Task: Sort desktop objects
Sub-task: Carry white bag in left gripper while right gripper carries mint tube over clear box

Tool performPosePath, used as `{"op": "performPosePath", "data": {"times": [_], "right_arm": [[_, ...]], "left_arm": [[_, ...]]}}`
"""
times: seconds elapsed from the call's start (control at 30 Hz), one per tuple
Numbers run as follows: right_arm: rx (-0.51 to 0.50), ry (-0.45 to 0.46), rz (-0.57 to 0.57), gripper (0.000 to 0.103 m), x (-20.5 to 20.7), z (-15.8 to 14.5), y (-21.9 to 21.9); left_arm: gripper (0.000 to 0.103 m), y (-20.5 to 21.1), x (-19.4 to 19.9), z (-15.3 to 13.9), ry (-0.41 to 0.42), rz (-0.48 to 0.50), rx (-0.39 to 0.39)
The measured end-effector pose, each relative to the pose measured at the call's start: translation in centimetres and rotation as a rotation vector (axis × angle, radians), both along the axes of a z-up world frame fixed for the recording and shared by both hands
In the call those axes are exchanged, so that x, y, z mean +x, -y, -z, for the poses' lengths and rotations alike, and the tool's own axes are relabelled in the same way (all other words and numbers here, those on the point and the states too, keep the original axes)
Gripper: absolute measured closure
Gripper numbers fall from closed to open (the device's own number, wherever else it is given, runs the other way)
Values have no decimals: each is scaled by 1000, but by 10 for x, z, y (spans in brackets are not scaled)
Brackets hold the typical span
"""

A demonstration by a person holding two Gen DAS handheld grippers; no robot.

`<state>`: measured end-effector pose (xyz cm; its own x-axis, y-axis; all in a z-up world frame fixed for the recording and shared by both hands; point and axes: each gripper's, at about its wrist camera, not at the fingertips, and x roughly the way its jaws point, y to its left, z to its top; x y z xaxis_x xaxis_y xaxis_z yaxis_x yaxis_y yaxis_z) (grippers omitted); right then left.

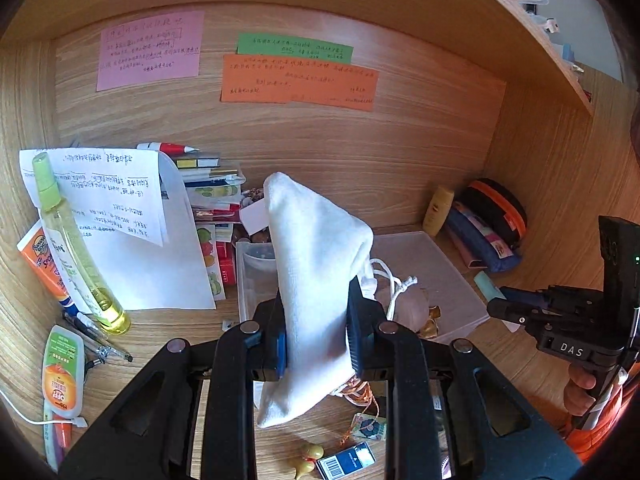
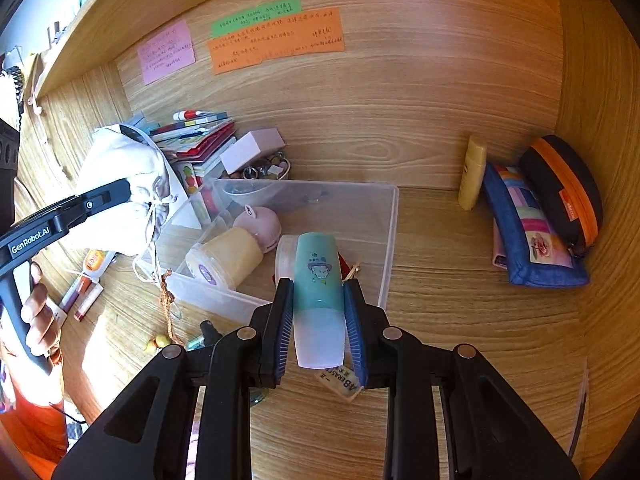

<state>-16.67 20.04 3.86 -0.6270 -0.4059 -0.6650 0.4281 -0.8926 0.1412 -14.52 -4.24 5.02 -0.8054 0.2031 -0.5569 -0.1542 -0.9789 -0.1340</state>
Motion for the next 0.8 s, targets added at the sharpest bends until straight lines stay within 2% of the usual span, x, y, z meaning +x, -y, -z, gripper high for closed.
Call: {"op": "performPosePath", "data": {"times": [0.27, 0.47, 0.63, 0.8], "right_arm": [[7, 39, 5, 80, -21, 12, 5], [17, 53, -3, 80, -31, 20, 9], [40, 66, -4, 80, -40, 28, 15], [58, 75, 0, 81, -45, 34, 19]], "left_arm": [[80, 0, -34, 33, 92, -15, -7], [79, 2, -39, 42, 79, -19, -15], [74, 5, -47, 51, 105, -20, -4], [72, -3, -49, 55, 107, -21, -37]]}}
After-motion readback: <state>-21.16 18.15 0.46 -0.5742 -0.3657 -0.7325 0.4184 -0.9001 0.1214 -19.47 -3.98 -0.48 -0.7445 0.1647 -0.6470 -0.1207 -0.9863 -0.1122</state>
